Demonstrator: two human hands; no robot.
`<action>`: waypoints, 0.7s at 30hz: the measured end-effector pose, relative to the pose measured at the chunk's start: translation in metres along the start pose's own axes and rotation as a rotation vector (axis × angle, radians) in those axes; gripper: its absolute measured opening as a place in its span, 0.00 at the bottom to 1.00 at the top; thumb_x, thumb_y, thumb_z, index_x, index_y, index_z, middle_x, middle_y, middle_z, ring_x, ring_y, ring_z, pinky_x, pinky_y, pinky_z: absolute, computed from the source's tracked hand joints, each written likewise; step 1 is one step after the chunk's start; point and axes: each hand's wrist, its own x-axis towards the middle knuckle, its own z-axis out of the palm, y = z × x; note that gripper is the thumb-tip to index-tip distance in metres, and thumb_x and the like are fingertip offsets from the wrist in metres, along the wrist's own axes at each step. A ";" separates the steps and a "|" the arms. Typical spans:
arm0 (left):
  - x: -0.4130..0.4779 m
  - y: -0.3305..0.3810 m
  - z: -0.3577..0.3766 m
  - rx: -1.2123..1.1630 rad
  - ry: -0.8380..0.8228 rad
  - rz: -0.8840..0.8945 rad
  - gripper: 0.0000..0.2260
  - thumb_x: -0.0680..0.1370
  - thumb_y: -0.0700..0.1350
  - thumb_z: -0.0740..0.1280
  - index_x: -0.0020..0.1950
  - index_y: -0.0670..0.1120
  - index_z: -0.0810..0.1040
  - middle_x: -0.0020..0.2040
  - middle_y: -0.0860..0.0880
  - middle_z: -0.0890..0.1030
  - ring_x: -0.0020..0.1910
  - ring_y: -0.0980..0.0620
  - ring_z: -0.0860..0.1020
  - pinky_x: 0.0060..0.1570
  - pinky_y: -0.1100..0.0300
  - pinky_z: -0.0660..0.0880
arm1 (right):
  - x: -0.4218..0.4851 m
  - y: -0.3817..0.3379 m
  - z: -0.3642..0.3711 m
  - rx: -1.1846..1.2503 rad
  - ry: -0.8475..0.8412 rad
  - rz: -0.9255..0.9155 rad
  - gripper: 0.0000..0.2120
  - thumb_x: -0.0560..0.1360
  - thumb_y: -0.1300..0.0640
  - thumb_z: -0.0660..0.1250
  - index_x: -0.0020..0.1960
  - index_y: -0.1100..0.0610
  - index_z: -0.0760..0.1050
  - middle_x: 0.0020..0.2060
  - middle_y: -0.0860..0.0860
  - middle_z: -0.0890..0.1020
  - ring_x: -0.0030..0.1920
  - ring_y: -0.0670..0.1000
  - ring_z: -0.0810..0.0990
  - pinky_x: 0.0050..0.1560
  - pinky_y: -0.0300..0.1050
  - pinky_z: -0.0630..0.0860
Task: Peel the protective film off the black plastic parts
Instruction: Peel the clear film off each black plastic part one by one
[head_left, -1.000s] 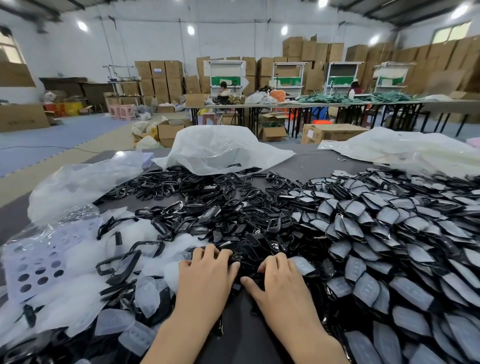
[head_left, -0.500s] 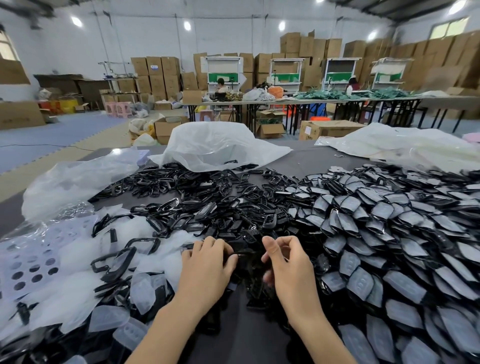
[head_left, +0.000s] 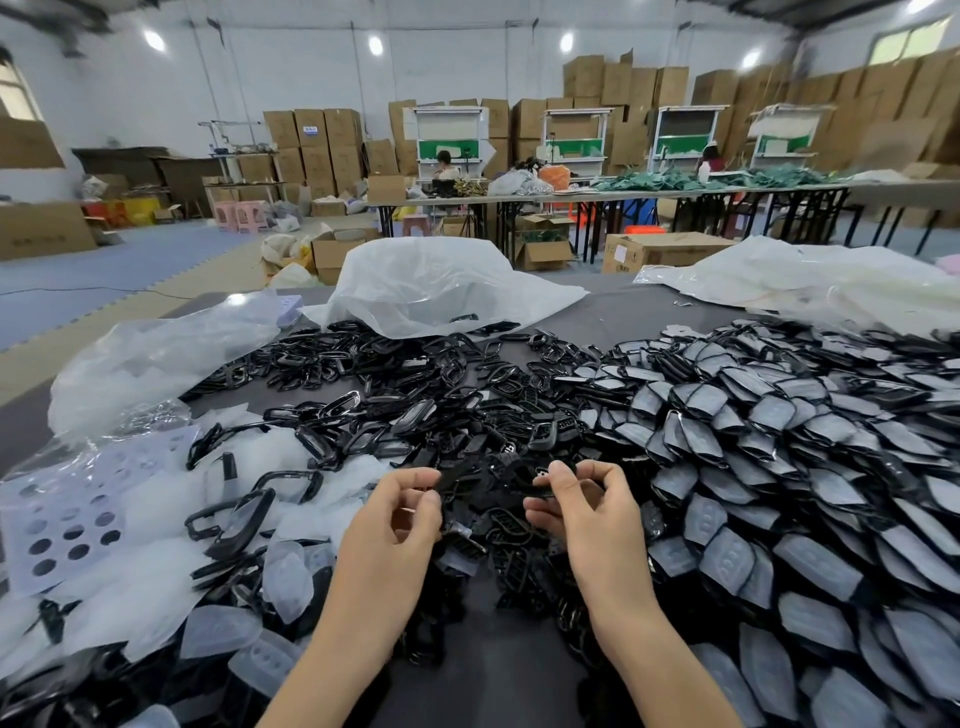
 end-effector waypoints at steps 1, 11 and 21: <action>0.001 -0.003 -0.002 0.071 0.023 0.006 0.07 0.80 0.45 0.65 0.51 0.58 0.78 0.39 0.57 0.81 0.36 0.56 0.79 0.34 0.69 0.72 | 0.000 -0.001 -0.001 -0.001 0.014 -0.015 0.05 0.81 0.57 0.67 0.52 0.57 0.71 0.40 0.50 0.86 0.39 0.54 0.87 0.38 0.39 0.81; 0.024 0.002 0.004 0.569 -0.023 0.267 0.08 0.81 0.47 0.62 0.58 0.51 0.77 0.54 0.54 0.78 0.56 0.52 0.76 0.58 0.53 0.74 | 0.004 -0.003 -0.005 0.004 0.068 -0.082 0.02 0.81 0.59 0.66 0.53 0.56 0.73 0.41 0.50 0.86 0.39 0.52 0.86 0.40 0.39 0.81; 0.052 -0.002 0.033 1.175 -0.295 0.336 0.15 0.84 0.53 0.55 0.69 0.52 0.69 0.62 0.49 0.71 0.62 0.47 0.71 0.58 0.54 0.70 | 0.004 0.001 -0.007 -0.025 0.075 -0.107 0.02 0.81 0.59 0.67 0.52 0.55 0.74 0.41 0.51 0.85 0.39 0.51 0.86 0.40 0.40 0.81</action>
